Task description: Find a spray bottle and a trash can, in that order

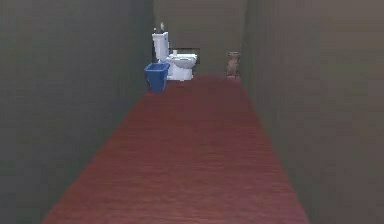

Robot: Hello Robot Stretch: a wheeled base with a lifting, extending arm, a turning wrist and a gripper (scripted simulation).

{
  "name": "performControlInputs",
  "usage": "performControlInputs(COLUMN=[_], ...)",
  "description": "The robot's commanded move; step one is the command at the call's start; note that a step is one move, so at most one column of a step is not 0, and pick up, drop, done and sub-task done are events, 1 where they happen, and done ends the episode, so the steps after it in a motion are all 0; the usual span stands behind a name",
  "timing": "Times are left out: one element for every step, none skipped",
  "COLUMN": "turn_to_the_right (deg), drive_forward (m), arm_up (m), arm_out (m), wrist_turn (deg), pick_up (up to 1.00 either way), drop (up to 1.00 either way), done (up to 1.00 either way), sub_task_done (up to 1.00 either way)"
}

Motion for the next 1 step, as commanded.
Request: performControlInputs(turn_to_the_right=[0.0], drive_forward=[1.00], arm_up=[0.00], arm_out=[0.00], wrist_turn=[0.0], pick_up=[0.00], drop=[0.00], done=[0.00], sub_task_done=[0.00])
